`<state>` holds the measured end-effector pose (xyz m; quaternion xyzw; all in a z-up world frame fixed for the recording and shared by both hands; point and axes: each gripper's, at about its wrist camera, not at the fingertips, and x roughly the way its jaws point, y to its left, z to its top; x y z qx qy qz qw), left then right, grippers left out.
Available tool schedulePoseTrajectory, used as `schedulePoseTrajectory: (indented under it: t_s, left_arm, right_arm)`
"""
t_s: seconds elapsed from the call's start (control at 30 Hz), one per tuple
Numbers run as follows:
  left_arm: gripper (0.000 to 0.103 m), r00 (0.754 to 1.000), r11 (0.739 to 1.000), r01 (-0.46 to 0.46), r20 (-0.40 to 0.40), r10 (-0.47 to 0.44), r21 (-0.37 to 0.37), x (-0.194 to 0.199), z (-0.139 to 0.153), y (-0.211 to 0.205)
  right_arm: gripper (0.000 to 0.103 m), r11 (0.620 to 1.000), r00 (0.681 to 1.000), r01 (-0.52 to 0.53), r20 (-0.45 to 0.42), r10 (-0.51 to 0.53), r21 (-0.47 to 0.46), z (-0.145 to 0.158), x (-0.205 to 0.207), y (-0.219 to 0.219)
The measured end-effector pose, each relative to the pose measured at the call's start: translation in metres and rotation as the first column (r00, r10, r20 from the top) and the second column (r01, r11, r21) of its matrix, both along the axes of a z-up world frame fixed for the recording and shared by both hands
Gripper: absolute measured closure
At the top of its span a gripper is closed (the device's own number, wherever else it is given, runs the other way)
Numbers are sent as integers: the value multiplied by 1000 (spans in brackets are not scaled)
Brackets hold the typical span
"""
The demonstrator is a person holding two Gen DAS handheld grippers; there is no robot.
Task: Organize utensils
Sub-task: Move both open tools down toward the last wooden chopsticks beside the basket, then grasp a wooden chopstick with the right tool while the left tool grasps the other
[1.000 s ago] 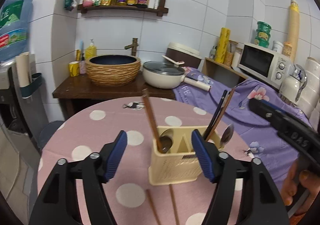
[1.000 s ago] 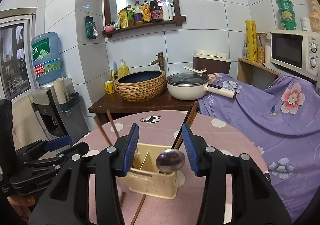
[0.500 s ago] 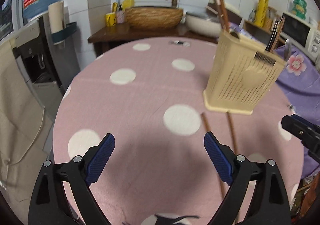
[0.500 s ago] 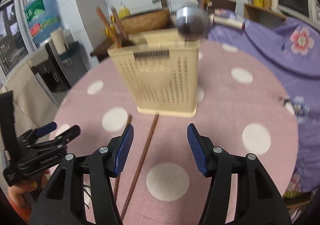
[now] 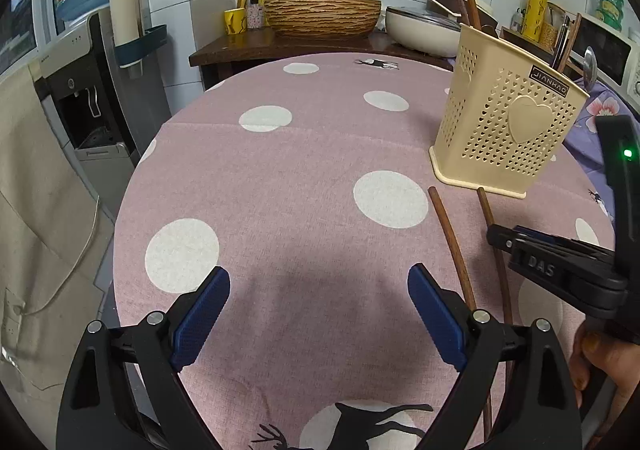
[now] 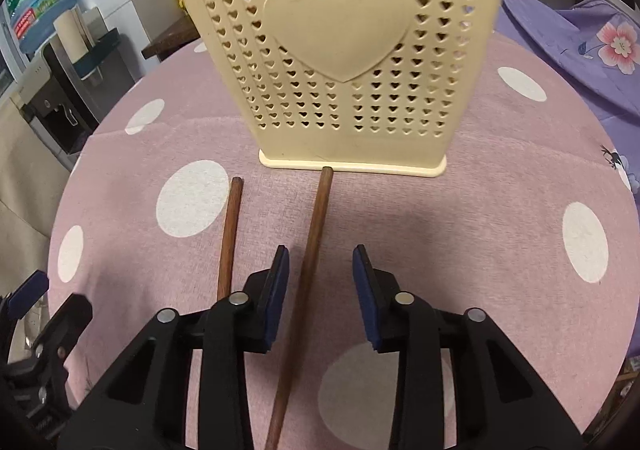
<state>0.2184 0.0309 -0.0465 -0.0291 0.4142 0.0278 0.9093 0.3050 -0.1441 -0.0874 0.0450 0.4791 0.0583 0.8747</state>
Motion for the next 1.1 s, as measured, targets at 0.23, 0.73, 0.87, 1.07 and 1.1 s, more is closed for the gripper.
schedulePoseTrajectory:
  t_s: [0.23, 0.73, 0.87, 1.07, 1.1]
  left_arm:
    - [17, 1000, 1000, -3, -8, 3, -23, 0, -3, 1]
    - [29, 993, 993, 105, -42, -107, -47, 7, -14, -40]
    - [35, 988, 989, 139, -59, -142, -57, 14, -17, -54]
    - [42, 982, 982, 168, -75, -175, -92, 33, -19, -76]
    - [43, 980, 981, 177, -79, -184, -86, 36, -20, -81]
  right_arm:
    - [78, 998, 1000, 11, 24, -9, -64, -2, 11, 15]
    - [94, 1000, 999, 7, 37, -6, -11, -1, 1, -15]
    - [94, 999, 999, 38, 33, -38, 27, 0, -9, -44]
    - [94, 998, 998, 59, 37, -60, 18, -2, -22, -70]
    - [94, 998, 997, 62, 37, -63, 23, -2, -24, -75]
